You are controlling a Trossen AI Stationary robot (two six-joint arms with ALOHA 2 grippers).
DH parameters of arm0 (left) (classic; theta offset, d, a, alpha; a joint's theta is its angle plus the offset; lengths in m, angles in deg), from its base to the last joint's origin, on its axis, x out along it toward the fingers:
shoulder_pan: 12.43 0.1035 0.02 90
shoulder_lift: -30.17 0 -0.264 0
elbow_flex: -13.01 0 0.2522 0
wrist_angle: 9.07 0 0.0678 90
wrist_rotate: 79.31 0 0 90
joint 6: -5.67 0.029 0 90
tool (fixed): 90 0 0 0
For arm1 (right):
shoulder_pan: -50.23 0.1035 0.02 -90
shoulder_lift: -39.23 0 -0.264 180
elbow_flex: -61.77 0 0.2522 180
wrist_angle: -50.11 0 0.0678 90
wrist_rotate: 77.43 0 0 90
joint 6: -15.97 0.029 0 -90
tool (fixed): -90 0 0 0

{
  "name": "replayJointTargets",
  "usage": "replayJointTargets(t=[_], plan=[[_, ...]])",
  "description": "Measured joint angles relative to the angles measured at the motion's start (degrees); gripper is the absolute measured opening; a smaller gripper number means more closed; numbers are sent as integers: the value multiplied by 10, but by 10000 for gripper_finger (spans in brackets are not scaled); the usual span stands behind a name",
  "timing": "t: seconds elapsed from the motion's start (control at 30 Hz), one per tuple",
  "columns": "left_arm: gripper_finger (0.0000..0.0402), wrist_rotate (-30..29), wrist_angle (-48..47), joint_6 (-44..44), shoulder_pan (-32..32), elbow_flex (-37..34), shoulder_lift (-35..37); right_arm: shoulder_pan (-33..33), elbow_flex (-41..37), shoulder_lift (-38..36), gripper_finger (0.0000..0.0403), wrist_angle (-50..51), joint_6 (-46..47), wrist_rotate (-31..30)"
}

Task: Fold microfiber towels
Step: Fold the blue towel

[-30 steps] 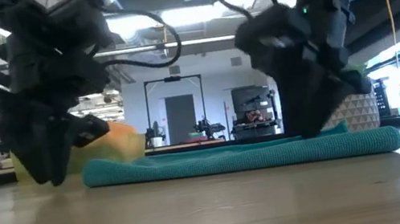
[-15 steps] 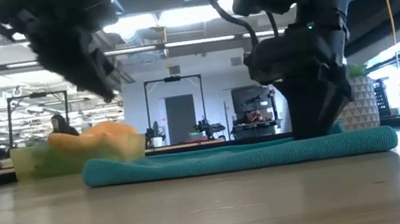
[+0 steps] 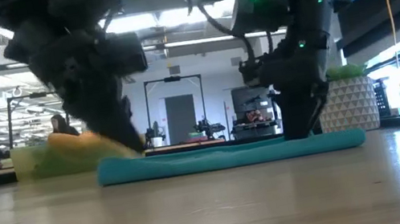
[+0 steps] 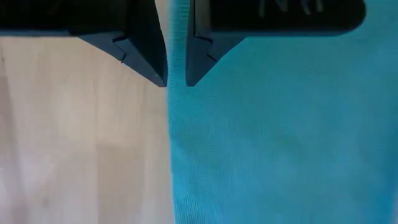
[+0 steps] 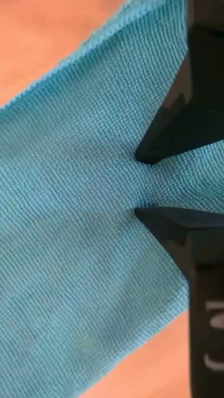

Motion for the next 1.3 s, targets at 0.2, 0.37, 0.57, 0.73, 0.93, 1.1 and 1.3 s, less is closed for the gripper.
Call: replayJointTargets(t=[0.2, 0.37, 0.57, 0.73, 0.93, 1.1, 1.3], plan=[[45, 28, -34, -58, -19, -1, -25, -31, 17, -6, 140, 47, -21, 2], [44, 28, -35, -91, -33, -1, -25, -48, 31, -14, 141, 70, -75, -8], [44, 45, -31, -107, -36, 6, -2, -50, 62, -52, 141, 93, -81, -9], [43, 4, -52, -99, -33, 8, 57, -12, 87, -107, 141, 88, -60, -27], [38, -150, -131, 0, -1, 8, 124, 75, 87, -117, 140, -47, -29, -61], [33, -140, -86, 95, 64, 1, 95, 127, 91, -64, 140, -237, -63, -117], [31, -31, -42, 119, 116, -9, 31, 132, 184, 39, 140, -193, -110, -102]])
